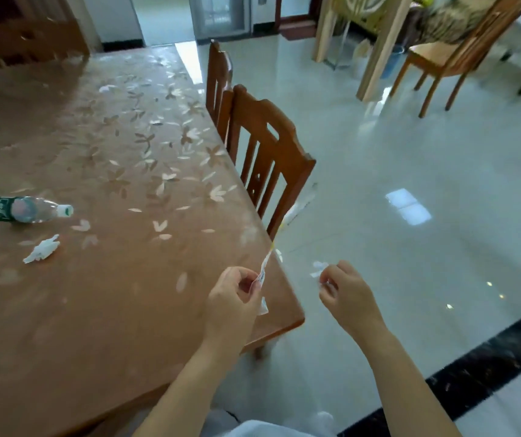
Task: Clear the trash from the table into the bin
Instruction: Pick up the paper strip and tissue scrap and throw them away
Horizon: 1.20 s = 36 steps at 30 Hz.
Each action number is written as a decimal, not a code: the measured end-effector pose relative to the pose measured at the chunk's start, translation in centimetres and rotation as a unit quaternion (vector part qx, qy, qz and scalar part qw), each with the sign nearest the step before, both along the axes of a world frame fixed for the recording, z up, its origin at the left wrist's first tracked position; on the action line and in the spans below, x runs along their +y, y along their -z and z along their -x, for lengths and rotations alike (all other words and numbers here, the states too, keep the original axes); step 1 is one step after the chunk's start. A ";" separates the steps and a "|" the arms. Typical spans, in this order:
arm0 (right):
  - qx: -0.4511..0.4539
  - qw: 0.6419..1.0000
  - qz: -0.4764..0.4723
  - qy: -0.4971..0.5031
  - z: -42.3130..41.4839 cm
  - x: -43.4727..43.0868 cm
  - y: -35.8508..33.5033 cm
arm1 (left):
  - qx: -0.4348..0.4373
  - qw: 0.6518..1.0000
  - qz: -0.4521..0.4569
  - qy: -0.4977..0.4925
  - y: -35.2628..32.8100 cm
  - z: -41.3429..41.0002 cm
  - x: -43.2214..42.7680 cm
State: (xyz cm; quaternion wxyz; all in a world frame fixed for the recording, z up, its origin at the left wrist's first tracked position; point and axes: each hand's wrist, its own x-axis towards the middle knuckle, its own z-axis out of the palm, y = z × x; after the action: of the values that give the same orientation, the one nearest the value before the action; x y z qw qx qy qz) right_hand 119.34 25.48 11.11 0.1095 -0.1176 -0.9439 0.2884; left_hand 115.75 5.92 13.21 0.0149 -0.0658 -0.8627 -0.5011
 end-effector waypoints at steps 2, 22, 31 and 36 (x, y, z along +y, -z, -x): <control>0.000 1.000 -0.005 0.029 -2.1 4.5 0.1 | 0.002 1.000 0.002 0.026 0.1 -1.0 4.5; 0.025 0.989 -0.017 0.143 3.3 30.8 -0.7 | -0.034 0.991 -0.027 0.128 0.8 10.0 32.7; 0.028 0.998 -0.043 0.048 24.1 39.7 -3.5 | -0.024 0.997 -0.047 0.059 0.1 28.1 41.0; 0.053 0.998 0.011 0.015 32.8 42.1 -2.6 | -0.031 0.998 -0.054 0.015 -0.5 35.3 42.9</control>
State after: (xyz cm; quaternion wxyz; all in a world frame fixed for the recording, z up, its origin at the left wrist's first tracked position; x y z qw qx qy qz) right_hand 86.59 67.57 13.76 0.1623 -0.1180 -0.9316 0.3032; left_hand 80.45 48.87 13.74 -0.0153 -0.0623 -0.8333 -0.5490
